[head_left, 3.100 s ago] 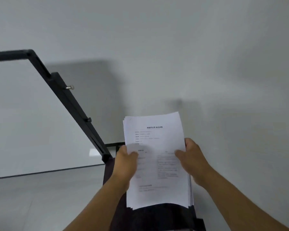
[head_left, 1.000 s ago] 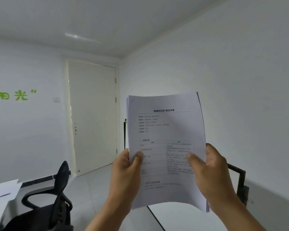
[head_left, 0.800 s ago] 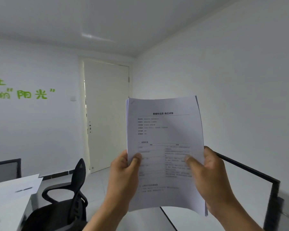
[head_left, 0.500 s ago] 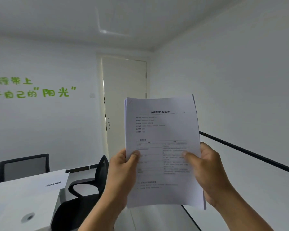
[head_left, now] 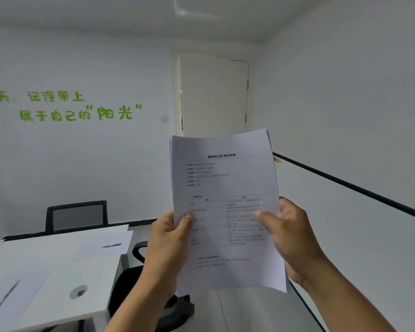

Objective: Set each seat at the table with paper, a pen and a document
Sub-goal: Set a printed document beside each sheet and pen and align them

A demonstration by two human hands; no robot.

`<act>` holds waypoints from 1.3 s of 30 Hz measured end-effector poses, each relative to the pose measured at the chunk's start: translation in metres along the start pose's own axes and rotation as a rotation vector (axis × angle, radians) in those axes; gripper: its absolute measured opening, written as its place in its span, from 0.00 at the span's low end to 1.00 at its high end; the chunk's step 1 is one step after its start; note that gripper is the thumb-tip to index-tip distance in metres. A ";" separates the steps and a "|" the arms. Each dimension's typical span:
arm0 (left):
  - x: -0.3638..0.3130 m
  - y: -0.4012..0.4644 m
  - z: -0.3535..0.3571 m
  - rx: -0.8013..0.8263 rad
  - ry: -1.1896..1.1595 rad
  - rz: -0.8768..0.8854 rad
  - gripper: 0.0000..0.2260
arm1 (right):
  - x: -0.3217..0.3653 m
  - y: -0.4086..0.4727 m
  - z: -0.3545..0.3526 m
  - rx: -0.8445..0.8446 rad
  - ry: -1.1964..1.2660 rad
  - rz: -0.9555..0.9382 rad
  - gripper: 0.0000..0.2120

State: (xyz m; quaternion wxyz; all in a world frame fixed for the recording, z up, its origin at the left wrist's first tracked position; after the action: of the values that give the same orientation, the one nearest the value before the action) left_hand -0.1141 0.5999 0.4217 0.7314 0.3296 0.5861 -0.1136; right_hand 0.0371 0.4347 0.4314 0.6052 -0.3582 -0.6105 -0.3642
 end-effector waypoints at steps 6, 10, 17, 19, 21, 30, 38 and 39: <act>0.042 0.067 0.033 -0.064 0.094 -0.026 0.10 | -0.022 0.099 0.002 0.081 0.034 0.013 0.08; 0.074 0.124 0.071 -0.107 0.124 -0.036 0.10 | -0.029 0.186 -0.003 0.132 0.049 0.032 0.08; 0.108 0.194 0.096 -0.254 0.179 -0.052 0.09 | -0.028 0.292 0.018 0.294 0.051 0.070 0.08; 0.116 0.211 0.091 -0.298 0.193 -0.058 0.09 | -0.032 0.316 0.034 0.332 0.053 0.094 0.09; 0.127 0.227 0.084 -0.337 0.209 -0.060 0.09 | -0.038 0.339 0.054 0.374 0.055 0.114 0.10; 0.195 0.316 0.030 -0.470 0.223 -0.091 0.10 | -0.065 0.442 0.164 0.500 -0.019 0.159 0.10; 0.248 0.419 -0.014 -0.558 0.197 -0.152 0.09 | -0.066 0.540 0.262 0.562 -0.152 0.162 0.09; 0.250 0.426 -0.021 -0.578 0.207 -0.158 0.09 | -0.066 0.546 0.274 0.576 -0.164 0.160 0.09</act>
State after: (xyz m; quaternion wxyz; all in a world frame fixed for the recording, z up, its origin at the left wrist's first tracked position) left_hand 0.1765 0.9901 0.3357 0.7203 0.0716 0.6890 0.0353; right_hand 0.3859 0.9365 0.3707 0.6573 -0.2470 -0.7053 -0.0971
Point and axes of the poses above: each hand's wrist, its own y-axis towards the middle knuckle, its own z-axis out of the palm, x = y × z, the point moved 1 cm from there along y, towards the middle knuckle, and after that the axes turned 13 degrees about z, right-handed, at the moved point
